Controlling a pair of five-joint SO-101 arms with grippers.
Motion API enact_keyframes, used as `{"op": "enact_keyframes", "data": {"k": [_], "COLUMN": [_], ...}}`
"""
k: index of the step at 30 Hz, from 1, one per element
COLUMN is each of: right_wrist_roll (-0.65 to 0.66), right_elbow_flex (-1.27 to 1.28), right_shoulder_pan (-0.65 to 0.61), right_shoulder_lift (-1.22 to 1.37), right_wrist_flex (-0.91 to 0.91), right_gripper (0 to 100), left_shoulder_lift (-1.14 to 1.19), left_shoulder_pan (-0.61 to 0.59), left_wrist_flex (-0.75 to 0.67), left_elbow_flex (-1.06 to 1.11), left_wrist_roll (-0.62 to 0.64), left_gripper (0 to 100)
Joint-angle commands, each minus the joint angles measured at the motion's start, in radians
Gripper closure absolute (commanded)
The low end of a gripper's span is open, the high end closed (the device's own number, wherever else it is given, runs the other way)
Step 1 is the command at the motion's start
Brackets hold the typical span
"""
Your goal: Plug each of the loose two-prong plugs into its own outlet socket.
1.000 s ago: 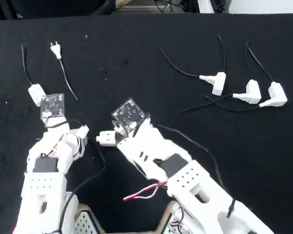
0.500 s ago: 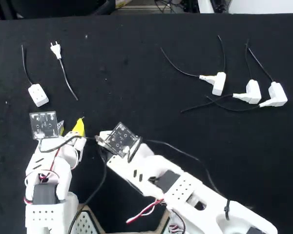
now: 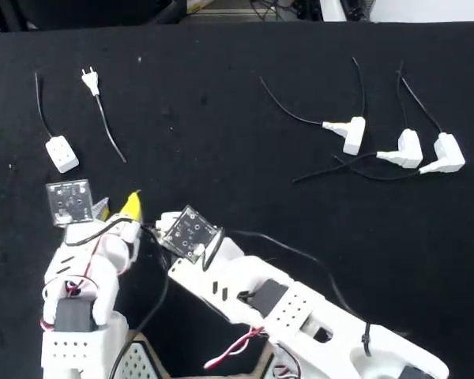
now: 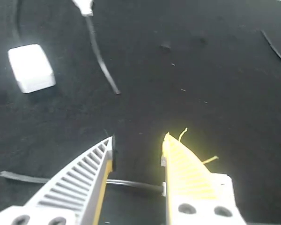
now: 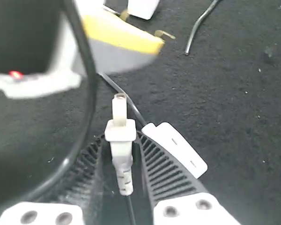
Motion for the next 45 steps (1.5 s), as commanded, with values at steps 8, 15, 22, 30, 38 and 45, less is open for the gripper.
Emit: {"op": "enact_keyframes", "data": {"k": [8, 15, 22, 30, 38, 45], "right_wrist_roll": [-0.011, -0.005, -0.003, -0.002, -0.009, -0.011], "right_elbow_flex": [-0.007, -0.015, -0.070, -0.070, 0.039, 0.085], "right_shoulder_pan": [-0.018, -0.012, -0.012, -0.012, 0.009, 0.035], "right_shoulder_lift": [-0.030, -0.039, -0.050, -0.259, -0.496, -0.613], "right_wrist_flex": [-0.026, -0.025, 0.075, 0.253, 0.259, 0.281], "right_gripper": [98.7, 98.7, 98.7, 98.8, 98.8, 98.8], "left_shoulder_lift": [-0.009, -0.009, -0.009, -0.009, -0.009, -0.009], "left_shoulder_pan": [0.133, 0.134, 0.133, 0.127, 0.128, 0.128], "left_wrist_flex": [-0.005, -0.005, -0.063, -0.077, -0.074, -0.075], "left_elbow_flex": [0.001, 0.025, 0.077, 0.085, 0.087, 0.088], "left_wrist_roll": [0.006, 0.006, -0.092, -0.097, -0.098, -0.098], "left_gripper": [79, 77, 77, 77, 77, 77]}}
